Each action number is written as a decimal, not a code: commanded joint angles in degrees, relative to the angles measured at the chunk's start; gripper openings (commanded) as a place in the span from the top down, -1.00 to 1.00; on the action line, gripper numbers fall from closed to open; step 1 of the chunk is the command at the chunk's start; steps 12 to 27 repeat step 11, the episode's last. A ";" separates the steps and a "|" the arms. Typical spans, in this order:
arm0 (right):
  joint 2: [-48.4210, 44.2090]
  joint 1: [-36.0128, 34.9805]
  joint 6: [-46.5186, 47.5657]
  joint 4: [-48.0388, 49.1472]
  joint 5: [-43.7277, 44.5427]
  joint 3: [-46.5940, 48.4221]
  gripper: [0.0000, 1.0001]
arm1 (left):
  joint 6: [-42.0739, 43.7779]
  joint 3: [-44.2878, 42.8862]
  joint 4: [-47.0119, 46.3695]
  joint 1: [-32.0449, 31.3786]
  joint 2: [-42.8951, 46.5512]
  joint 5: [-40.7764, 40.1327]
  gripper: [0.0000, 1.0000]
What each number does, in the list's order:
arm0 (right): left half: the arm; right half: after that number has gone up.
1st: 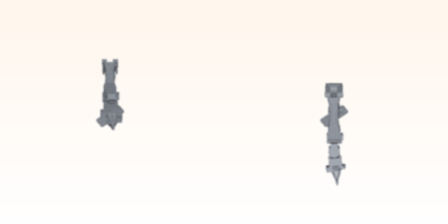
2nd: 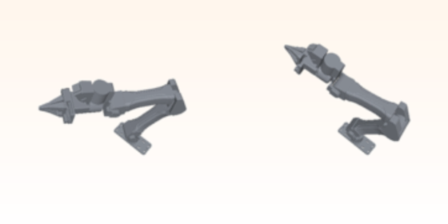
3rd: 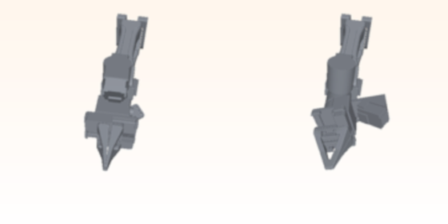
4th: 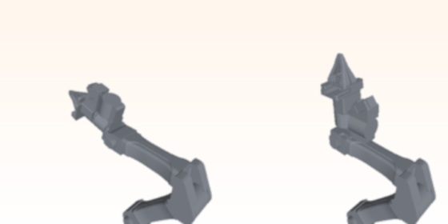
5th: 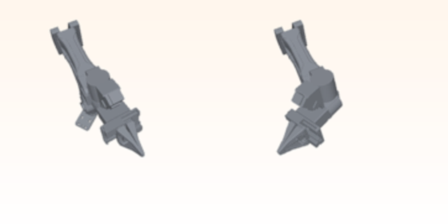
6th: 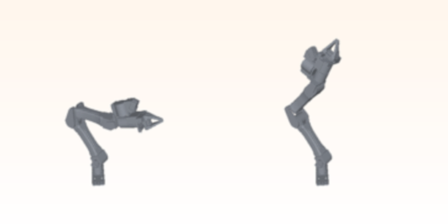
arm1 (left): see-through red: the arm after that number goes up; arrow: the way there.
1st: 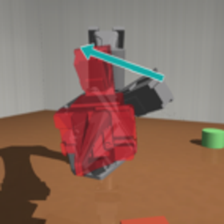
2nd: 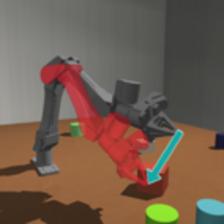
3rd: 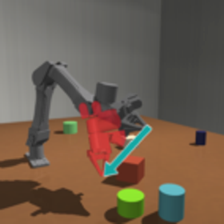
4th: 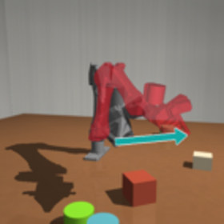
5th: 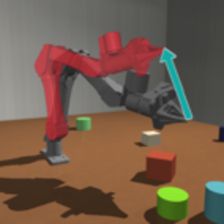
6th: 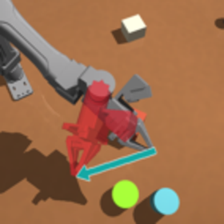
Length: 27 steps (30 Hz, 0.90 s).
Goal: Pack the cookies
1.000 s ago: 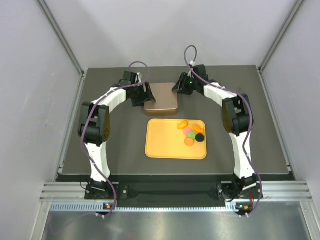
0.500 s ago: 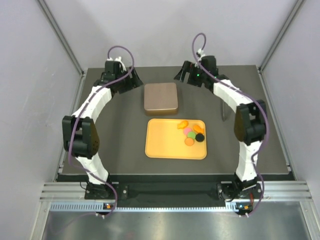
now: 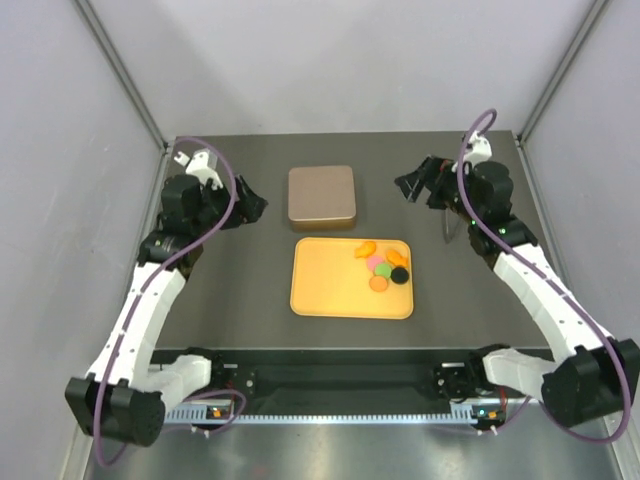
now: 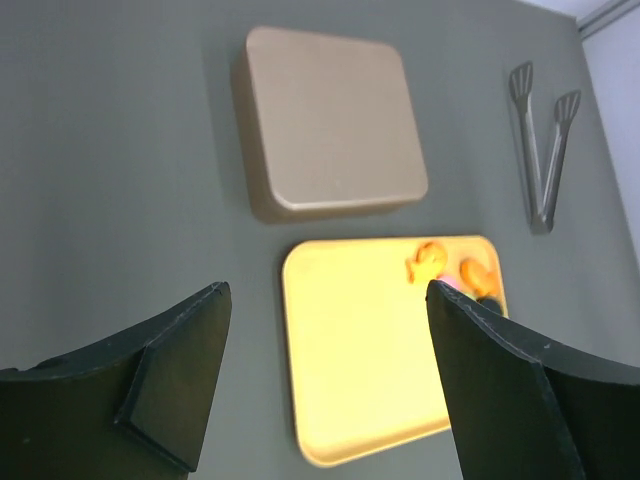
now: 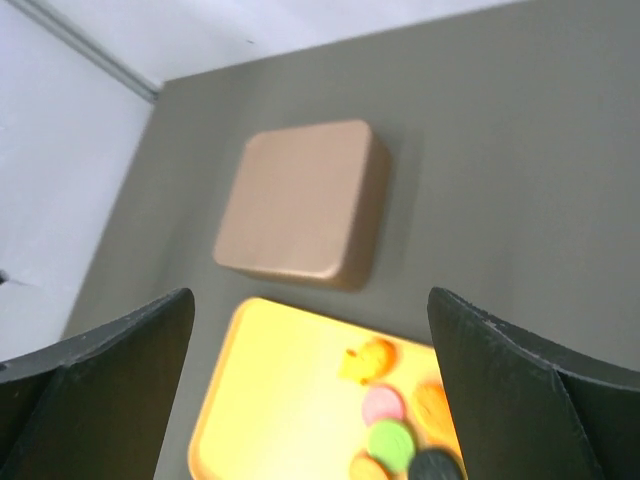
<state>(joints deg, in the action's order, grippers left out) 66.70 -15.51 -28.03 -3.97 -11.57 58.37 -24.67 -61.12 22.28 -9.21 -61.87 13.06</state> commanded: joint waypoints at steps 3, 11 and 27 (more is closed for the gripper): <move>-8.24 0.21 1.57 -4.11 7.44 -6.42 -0.99 | 3.66 7.93 1.89 -0.28 9.47 -0.58 -0.69; -13.26 0.30 2.72 -5.00 10.95 -9.94 -0.99 | 4.54 10.41 2.50 -0.28 12.74 -0.23 -0.69; -13.26 0.30 2.72 -5.00 10.95 -9.94 -0.99 | 4.54 10.41 2.50 -0.28 12.74 -0.23 -0.69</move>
